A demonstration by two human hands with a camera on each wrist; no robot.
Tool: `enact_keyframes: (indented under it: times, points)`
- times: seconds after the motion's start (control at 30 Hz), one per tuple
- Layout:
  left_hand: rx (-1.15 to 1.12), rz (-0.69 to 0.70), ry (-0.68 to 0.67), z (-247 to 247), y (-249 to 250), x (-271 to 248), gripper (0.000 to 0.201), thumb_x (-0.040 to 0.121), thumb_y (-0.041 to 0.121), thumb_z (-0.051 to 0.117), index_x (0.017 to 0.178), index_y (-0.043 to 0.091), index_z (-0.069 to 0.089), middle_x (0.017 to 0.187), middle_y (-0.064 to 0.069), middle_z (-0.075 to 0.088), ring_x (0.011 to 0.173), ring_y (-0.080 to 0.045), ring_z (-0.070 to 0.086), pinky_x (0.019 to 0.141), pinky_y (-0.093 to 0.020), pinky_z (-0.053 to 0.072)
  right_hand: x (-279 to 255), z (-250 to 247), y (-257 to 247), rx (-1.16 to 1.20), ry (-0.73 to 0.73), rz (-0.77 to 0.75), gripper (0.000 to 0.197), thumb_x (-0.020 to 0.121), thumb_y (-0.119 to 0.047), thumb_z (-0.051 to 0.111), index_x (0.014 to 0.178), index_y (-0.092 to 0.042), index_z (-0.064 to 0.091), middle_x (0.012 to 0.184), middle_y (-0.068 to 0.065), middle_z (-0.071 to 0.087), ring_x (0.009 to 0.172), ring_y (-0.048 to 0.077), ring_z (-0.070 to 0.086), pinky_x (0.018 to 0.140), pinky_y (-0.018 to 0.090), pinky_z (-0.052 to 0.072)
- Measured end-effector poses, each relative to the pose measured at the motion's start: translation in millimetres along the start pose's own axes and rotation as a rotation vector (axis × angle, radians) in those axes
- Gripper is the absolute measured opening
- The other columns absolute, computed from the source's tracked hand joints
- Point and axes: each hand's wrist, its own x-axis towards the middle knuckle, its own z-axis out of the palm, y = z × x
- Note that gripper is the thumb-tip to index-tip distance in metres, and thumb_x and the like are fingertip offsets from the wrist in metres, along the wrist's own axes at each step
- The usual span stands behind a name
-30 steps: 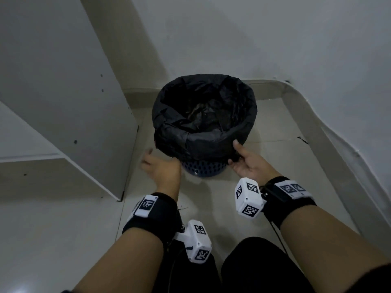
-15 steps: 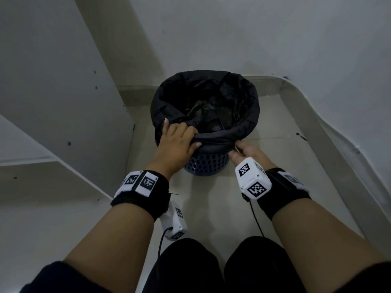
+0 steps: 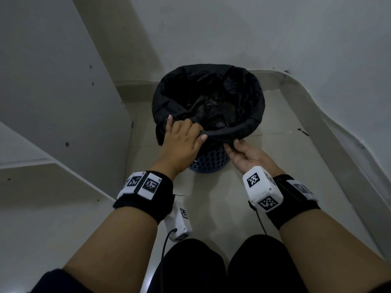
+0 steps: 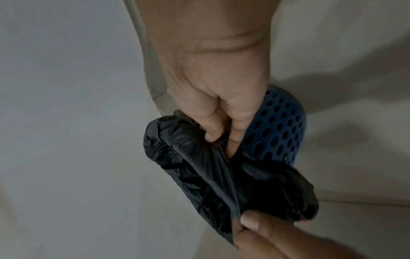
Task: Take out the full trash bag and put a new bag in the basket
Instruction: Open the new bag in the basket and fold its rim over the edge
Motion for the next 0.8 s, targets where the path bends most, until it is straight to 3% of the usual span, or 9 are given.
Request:
enact_keyframes:
  times: [0.23, 0.3, 0.4, 0.5, 0.57, 0.63, 0.7, 0.73, 0.8]
  points:
    - [-0.035, 0.012, 0.017, 4, -4, 5, 0.050, 0.096, 0.047, 0.023, 0.106, 0.014, 0.059, 0.098, -0.004, 0.051, 0.107, -0.027, 0.047, 0.117, -0.050, -0.003, 6, 17, 2, 0.125, 0.191, 0.007, 0.010, 0.096, 0.002, 0.047, 0.093, 0.002, 0.056, 0.095, 0.016, 0.057, 0.104, 0.026, 0.055, 0.089, 0.038, 0.046]
    - [-0.042, 0.012, 0.028, 5, -4, 6, 0.049, 0.097, 0.047, 0.023, 0.106, 0.015, 0.059, 0.098, -0.003, 0.051, 0.106, -0.026, 0.047, 0.117, -0.050, -0.004, -1, 20, -6, 0.053, 0.181, -0.026, 0.017, 0.098, -0.013, 0.050, 0.095, 0.002, 0.057, 0.095, 0.016, 0.061, 0.093, 0.026, 0.060, 0.092, 0.043, 0.048]
    - [-0.045, 0.020, 0.042, 7, -4, 5, 0.045, 0.098, 0.045, 0.026, 0.102, 0.014, 0.059, 0.097, -0.004, 0.051, 0.104, -0.026, 0.048, 0.118, -0.053, -0.002, -6, 21, -12, -0.208, 0.110, -0.042, 0.043, 0.092, -0.046, 0.056, 0.110, -0.007, 0.058, 0.103, 0.012, 0.065, 0.098, 0.025, 0.062, 0.096, 0.042, 0.049]
    - [-0.096, 0.039, 0.033, 4, -3, 4, 0.046, 0.098, 0.045, 0.026, 0.108, 0.015, 0.059, 0.106, -0.003, 0.052, 0.112, -0.024, 0.047, 0.118, -0.053, -0.005, -2, 23, -14, -0.299, 0.064, -0.087, 0.029, 0.093, -0.030, 0.059, 0.111, -0.006, 0.058, 0.104, 0.013, 0.066, 0.095, 0.024, 0.065, 0.082, 0.038, 0.058]
    - [-0.226, 0.010, 0.118, 1, -6, 1, 0.039, 0.098, 0.040, 0.035, 0.119, 0.017, 0.058, 0.125, -0.003, 0.047, 0.127, -0.023, 0.041, 0.119, -0.052, -0.001, 0, 27, -17, -0.301, 0.071, -0.110, 0.025, 0.095, -0.023, 0.057, 0.111, -0.004, 0.057, 0.103, 0.015, 0.065, 0.094, 0.026, 0.065, 0.077, 0.039, 0.060]
    - [-0.338, -0.162, 0.326, 0, -8, -11, 0.036, 0.093, 0.025, 0.051, 0.127, 0.015, 0.052, 0.136, -0.007, 0.038, 0.134, -0.024, 0.033, 0.118, -0.044, 0.016, -1, 28, -21, -0.299, 0.062, -0.111, 0.023, 0.096, -0.021, 0.055, 0.111, -0.003, 0.056, 0.102, 0.015, 0.065, 0.092, 0.026, 0.064, 0.073, 0.040, 0.059]
    - [-0.374, -0.470, 0.487, 5, -10, -26, 0.040, 0.082, 0.011, 0.058, 0.120, 0.009, 0.048, 0.127, -0.013, 0.039, 0.118, -0.029, 0.041, 0.101, -0.035, 0.034, -1, 30, -22, -0.312, 0.048, -0.107, 0.020, 0.097, -0.020, 0.054, 0.108, -0.003, 0.056, 0.101, 0.015, 0.064, 0.092, 0.026, 0.064, 0.072, 0.041, 0.059]
    - [-0.433, -0.640, 0.482, 9, -11, -33, 0.038, 0.080, 0.008, 0.058, 0.115, 0.007, 0.045, 0.121, -0.016, 0.042, 0.106, -0.031, 0.047, 0.089, -0.035, 0.040, -2, 31, -22, -0.323, 0.046, -0.104, 0.018, 0.097, -0.020, 0.053, 0.105, -0.004, 0.056, 0.100, 0.015, 0.064, 0.092, 0.026, 0.064, 0.071, 0.040, 0.059]
    - [-0.790, -0.941, 0.270, 17, -11, -36, 0.032, 0.088, 0.014, 0.059, 0.113, 0.006, 0.041, 0.116, -0.020, 0.049, 0.088, -0.031, 0.059, 0.072, -0.035, 0.048, -1, 31, -23, -0.334, 0.044, -0.104, 0.017, 0.097, -0.020, 0.053, 0.103, -0.005, 0.056, 0.101, 0.015, 0.065, 0.092, 0.027, 0.064, 0.069, 0.040, 0.059]
